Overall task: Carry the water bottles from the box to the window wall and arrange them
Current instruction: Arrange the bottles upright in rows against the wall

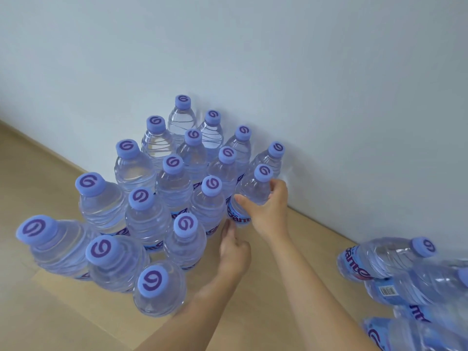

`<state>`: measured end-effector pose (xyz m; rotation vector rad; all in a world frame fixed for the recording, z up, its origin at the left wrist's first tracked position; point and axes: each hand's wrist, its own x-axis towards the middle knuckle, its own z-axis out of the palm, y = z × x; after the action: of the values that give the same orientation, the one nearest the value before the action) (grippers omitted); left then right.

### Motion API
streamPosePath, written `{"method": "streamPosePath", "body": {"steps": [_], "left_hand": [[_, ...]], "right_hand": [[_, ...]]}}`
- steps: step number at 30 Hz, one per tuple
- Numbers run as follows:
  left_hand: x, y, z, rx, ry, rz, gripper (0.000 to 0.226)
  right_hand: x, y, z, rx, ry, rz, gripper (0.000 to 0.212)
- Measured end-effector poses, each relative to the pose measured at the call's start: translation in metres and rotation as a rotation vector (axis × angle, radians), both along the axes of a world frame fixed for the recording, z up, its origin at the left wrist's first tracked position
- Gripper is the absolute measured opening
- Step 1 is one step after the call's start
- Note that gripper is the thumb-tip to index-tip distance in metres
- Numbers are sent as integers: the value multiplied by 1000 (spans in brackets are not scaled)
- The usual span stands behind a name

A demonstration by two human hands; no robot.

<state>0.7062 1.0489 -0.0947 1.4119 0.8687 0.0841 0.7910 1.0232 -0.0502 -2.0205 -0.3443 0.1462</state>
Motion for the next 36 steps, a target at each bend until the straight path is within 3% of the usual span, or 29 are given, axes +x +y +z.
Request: {"method": "streamPosePath", "body": {"steps": [12,16,20,24,30,36], "left_hand": [[-6,6,3,39,34,-66,72],[-7,-1,2,-20,108,-36,65],[7,-42,11,-98,117,-220,59],[37,-92,27,-46,44,-443,57],[62,-134,27,-23,59,-636,55],[60,-135,19,4,86,-673,56]], "right_hand": [[-13,-16,12,92,8,-5,71],[-21,-70,17,162,-177,-240,53],[-25,-135,12,205,-392,-601,39],[-15,-179,5,183,-412,-778,46],[16,-200,7,182,-275,-830,67],[31,-202,5,123,-208,-763,50]]}}
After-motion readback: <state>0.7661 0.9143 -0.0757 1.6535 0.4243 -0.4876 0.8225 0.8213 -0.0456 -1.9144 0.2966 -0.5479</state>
